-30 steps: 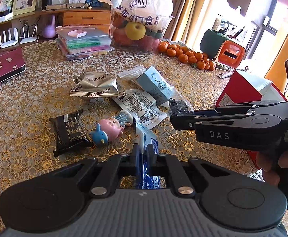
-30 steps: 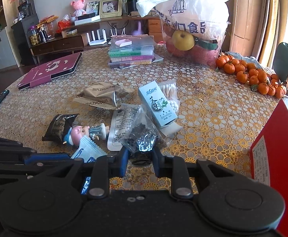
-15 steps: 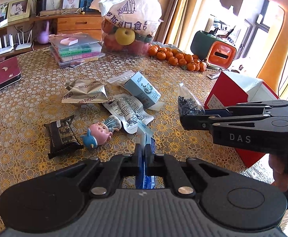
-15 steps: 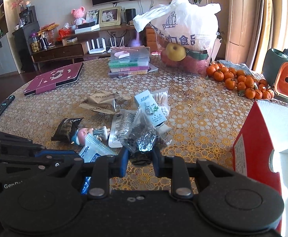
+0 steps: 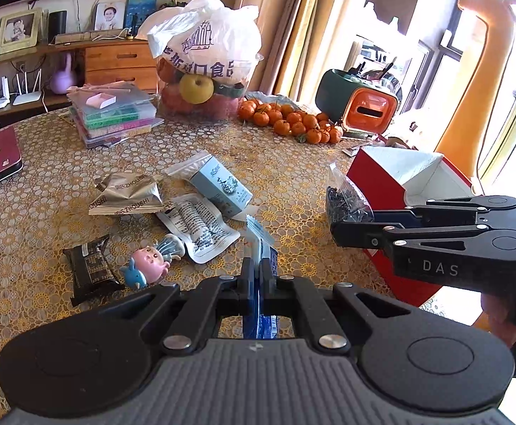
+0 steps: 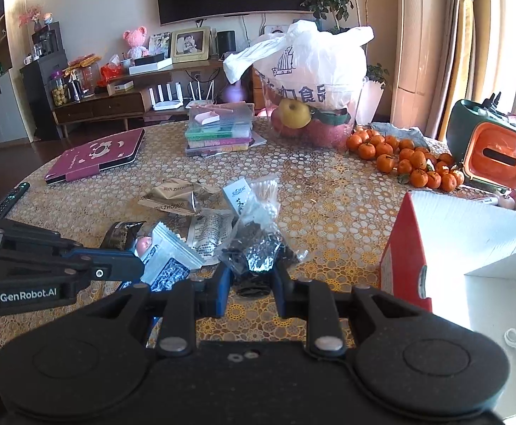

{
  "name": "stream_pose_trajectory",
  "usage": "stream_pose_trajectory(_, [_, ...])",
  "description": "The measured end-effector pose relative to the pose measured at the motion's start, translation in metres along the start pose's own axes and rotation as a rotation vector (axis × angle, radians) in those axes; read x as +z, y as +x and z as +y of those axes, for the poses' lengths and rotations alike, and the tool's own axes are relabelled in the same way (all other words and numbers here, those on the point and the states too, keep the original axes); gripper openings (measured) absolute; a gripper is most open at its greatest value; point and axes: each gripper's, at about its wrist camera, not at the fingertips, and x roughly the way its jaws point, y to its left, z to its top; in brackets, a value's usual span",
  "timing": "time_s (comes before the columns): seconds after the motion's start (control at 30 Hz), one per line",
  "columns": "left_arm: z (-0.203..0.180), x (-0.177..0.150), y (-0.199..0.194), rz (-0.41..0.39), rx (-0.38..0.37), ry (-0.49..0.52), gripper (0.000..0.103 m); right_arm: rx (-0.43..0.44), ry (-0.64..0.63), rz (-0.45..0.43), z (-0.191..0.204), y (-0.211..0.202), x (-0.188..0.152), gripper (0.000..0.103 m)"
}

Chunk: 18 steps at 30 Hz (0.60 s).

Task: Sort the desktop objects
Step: 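Carry the black packet into the shoebox with the right tool while the left tool carries the toothpaste over it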

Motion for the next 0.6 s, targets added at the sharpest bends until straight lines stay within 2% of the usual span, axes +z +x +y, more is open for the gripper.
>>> stream_pose_trajectory(0.6, [-0.073, 0.039, -0.019, -0.083, -0.097, 0.099, 0.002, -0.113, 0.013, -0.067, -0.051, -0.074, 0.004, 0.024])
